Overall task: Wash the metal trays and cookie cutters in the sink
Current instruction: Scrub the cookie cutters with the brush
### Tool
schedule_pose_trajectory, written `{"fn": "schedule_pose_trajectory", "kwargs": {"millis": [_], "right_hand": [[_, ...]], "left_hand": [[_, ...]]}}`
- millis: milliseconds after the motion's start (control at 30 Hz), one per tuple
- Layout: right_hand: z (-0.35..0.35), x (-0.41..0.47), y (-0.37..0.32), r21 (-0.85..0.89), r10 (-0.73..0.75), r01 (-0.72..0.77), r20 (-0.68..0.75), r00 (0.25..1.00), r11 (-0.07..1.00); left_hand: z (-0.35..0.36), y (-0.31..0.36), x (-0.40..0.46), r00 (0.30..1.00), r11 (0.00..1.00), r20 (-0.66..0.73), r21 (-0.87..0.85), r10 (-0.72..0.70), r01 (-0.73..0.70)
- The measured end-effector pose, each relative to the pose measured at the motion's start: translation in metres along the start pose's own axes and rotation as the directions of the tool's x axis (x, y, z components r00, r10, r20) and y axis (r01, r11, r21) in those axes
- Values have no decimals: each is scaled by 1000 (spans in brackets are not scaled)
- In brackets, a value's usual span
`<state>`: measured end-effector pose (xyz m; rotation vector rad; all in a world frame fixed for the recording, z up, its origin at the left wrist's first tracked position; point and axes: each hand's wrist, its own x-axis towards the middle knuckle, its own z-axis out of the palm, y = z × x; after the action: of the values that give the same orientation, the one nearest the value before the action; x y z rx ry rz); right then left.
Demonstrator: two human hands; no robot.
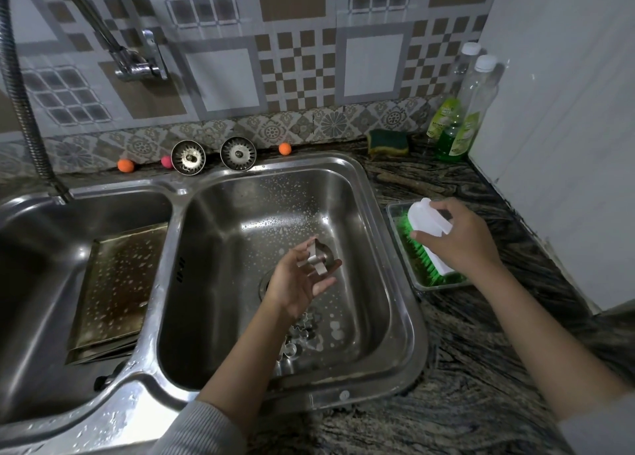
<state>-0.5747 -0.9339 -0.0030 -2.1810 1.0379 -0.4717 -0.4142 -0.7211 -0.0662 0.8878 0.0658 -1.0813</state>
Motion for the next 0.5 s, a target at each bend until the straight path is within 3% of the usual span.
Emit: {"fn": "schedule_pose_trajectory", "kwargs": {"millis": [200,333,433,500], "right_hand": [[-21,-3,-13,20,-69,71,-83,994,997],[-21,-14,-26,187,12,12,-127,992,982],[-4,-35,-46,512,105,-92,4,994,854],[22,-53,-60,567,87,-157,148,985,808]], "left_hand": [[3,-5,-3,995,992,49,88,85,-89],[5,-5,-6,994,993,73,79,77,-83],[11,-4,-10,991,993,108,81,81,-90],[17,-8,-9,988,987,118,115,101,-115]]}}
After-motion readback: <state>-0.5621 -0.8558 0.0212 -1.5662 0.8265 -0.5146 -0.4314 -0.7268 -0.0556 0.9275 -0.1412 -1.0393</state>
